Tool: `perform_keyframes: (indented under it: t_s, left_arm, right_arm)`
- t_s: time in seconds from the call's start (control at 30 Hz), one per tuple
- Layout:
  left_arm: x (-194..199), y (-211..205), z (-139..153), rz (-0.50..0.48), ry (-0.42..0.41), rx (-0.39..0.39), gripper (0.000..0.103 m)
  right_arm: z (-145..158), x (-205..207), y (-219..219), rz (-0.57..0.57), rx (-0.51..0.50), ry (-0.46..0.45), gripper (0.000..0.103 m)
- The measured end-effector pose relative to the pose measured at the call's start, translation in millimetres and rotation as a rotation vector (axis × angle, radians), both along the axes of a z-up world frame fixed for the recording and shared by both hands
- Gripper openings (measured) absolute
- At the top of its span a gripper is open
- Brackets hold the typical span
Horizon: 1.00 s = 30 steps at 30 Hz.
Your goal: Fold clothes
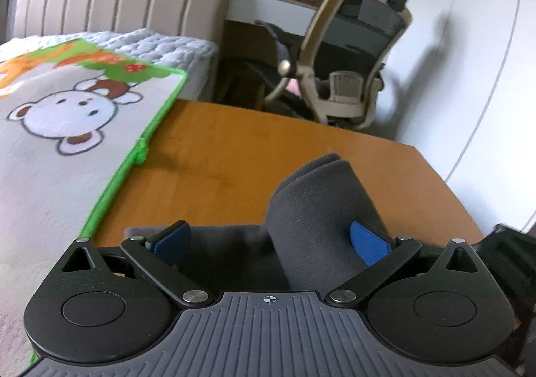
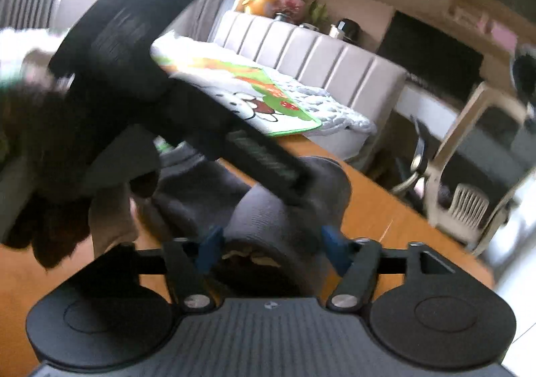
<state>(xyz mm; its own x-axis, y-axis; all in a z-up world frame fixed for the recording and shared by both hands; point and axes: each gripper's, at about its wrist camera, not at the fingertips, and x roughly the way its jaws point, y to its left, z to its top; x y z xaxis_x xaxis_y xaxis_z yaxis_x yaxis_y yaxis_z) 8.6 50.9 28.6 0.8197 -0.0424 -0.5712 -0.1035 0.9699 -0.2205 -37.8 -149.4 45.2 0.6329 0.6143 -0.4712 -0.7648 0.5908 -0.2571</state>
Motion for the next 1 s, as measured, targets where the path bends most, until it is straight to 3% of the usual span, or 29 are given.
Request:
perform_keyframes:
  t_s: [0.1, 0.27, 0.3, 0.33, 0.4, 0.53, 0.7, 0.83, 1.0]
  left_arm:
    - [-1.5, 6.5, -2.3, 0.007, 0.000, -0.017, 0.103]
    - [-3.7, 9.7, -3.2, 0.006, -0.001, -0.022, 0.103]
    - [-3.7, 10.1, -3.9, 0.006, -0.001, -0.026, 0.103]
    - [-3.6, 10.7, -4.7, 0.006, 0.000, -0.031, 0.103]
    - [-2.8, 10.9, -6.2, 0.009, 0.001, -0.034, 0.103]
    - [0.2, 6.7, -6.3, 0.017, 0.006, -0.040, 0.103]
    - [5.8, -10.3, -7.1, -0.030, -0.001, -0.065, 0.103]
    - [8.2, -21.8, -7.4, -0.089, -0.011, -0.109, 0.103]
    - [6.3, -29.9, -8.2, -0.101, -0.005, -0.069, 0.103]
  right_arm:
    - [3.8, 13.5, -12.0, -0.040, 0.126, 0.121, 0.086]
    - [-11.3, 45.4, -20.8, -0.137, 0.276, 0.393, 0.086]
    - [-17.0, 51.8, -22.4, -0.147, 0.308, 0.462, 0.085]
    - [-22.2, 56.7, -24.1, -0.154, 0.334, 0.516, 0.075]
    - [-28.8, 60.7, -27.7, -0.155, 0.366, 0.568, 0.071]
    - [-27.7, 59.2, -34.4, -0.134, 0.365, 0.543, 0.060]
    - [-20.5, 63.9, -46.0, -0.138, 0.291, 0.479, 0.057]
    - [-7.4, 61.0, -51.2, -0.163, 0.168, 0.358, 0.056]
    - [-5.5, 46.4, -41.1, -0.150, -0.023, 0.147, 0.057]
